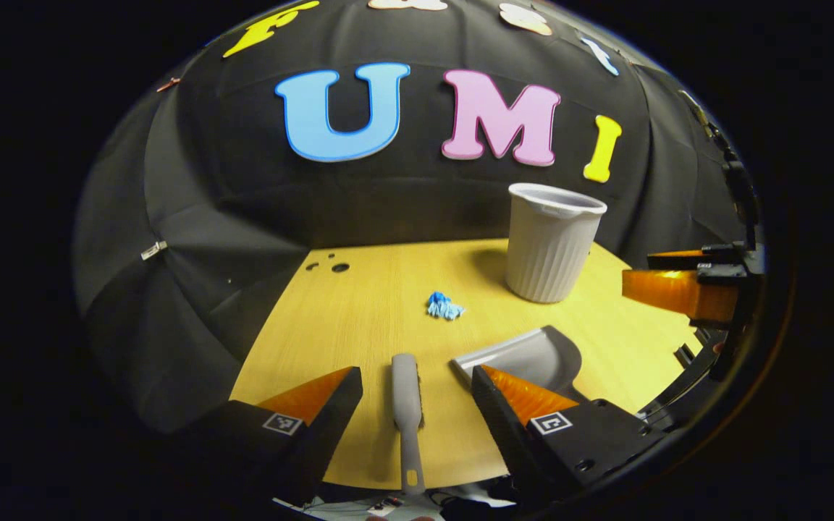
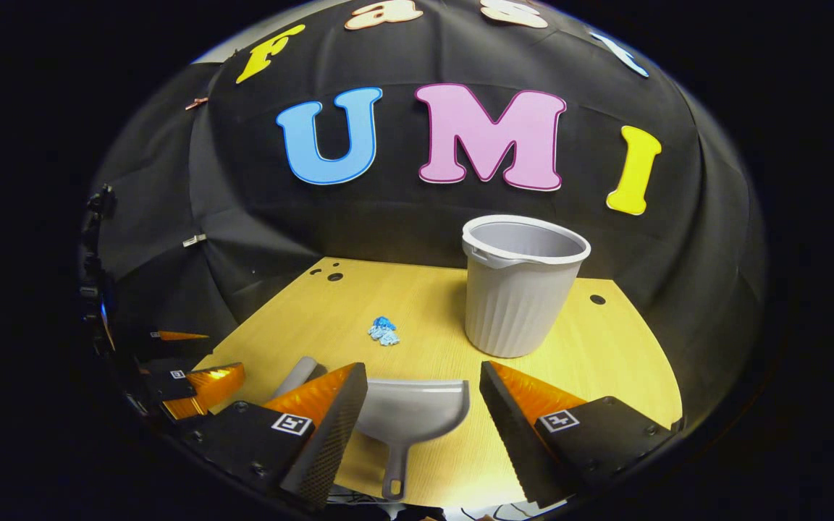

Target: Pick up the small broom and dustpan from the desktop, sweep the trash into the dustpan with the broom, and then empty the trash into the garbage bin.

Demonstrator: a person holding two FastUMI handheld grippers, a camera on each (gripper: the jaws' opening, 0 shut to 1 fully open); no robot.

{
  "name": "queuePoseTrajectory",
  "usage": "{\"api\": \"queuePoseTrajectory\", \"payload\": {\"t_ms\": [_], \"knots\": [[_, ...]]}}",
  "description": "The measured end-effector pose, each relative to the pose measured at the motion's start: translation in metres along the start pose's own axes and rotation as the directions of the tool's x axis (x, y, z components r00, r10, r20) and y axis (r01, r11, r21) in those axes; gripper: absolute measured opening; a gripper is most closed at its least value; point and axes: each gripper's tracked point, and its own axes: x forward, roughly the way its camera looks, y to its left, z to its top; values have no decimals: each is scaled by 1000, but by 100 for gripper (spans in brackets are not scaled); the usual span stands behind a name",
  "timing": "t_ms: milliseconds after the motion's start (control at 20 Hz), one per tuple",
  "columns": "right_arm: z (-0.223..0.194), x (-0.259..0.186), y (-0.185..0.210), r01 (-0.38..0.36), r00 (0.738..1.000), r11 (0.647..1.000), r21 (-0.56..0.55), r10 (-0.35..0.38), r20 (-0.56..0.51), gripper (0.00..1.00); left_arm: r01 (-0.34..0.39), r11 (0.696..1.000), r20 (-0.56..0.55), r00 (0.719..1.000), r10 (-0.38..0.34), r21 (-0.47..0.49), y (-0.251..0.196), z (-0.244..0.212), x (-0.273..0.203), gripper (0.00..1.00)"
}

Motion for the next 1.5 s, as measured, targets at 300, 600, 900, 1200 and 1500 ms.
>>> {"api": "queuePoseTrajectory", "payload": {"t_ms": [300, 600, 900, 1200, 1500], "knots": [[-18, 1, -2, -11, 998, 1000, 19, 12, -60, 97, 2, 1000, -183, 983, -3, -10, 9, -48, 34, 98], [-30, -5, -17, 26, 995, 1000, 18, -24, -96, 97, 24, 1000, -344, 939, -19, 9, 17, -100, 74, 98], [-42, -13, -16, 18, 992, 1000, -21, -20, -123, 98, 36, 998, -487, 873, -9, 47, 25, -141, 99, 98], [-53, -4, -7, -5, 989, 1000, -15, 3, -145, 98, 24, 998, -546, 838, 15, 64, 24, -145, 111, 95], [-78, 8, 16, -85, 966, 996, -12, 79, -246, 98, -13, 1000, -575, 818, -5, -28, 12, -146, 116, 57]]}}
